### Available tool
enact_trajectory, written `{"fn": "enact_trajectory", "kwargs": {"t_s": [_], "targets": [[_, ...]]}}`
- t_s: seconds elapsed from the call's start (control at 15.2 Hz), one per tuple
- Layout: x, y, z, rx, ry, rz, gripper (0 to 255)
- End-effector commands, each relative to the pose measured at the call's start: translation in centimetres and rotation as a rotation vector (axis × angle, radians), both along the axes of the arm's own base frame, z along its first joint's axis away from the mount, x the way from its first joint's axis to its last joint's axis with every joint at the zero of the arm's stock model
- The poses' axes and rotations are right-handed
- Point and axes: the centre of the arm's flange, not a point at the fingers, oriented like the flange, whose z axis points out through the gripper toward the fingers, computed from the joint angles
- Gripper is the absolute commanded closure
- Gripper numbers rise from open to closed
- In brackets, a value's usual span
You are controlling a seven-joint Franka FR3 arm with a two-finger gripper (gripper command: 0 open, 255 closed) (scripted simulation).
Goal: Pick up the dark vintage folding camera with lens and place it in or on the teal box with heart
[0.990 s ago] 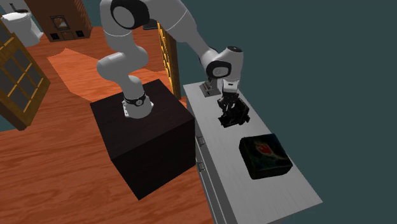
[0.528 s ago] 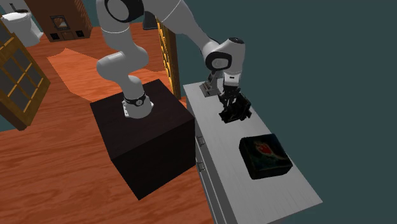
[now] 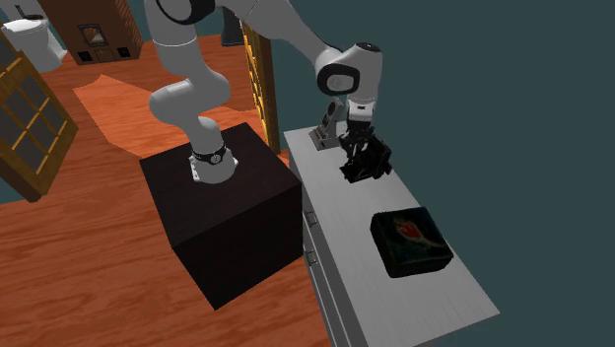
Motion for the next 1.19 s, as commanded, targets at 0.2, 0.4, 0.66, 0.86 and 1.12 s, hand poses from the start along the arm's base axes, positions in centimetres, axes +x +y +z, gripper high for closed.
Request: {"fn": "enact_trajectory", "kwargs": {"t_s": [0.2,0.4,0.66,0.86,1.12], "targets": [[0.0,0.0,2.8,0.001,0.000,0.000,255],[0.0,0.0,4.3,0.001,0.000,0.000,255],[0.0,0.0,6.3,0.001,0.000,0.000,255],[3.9,-0.3,6.5,0.001,0.000,0.000,255],[9.2,-0.7,6.9,0.001,0.000,0.000,255]]}}
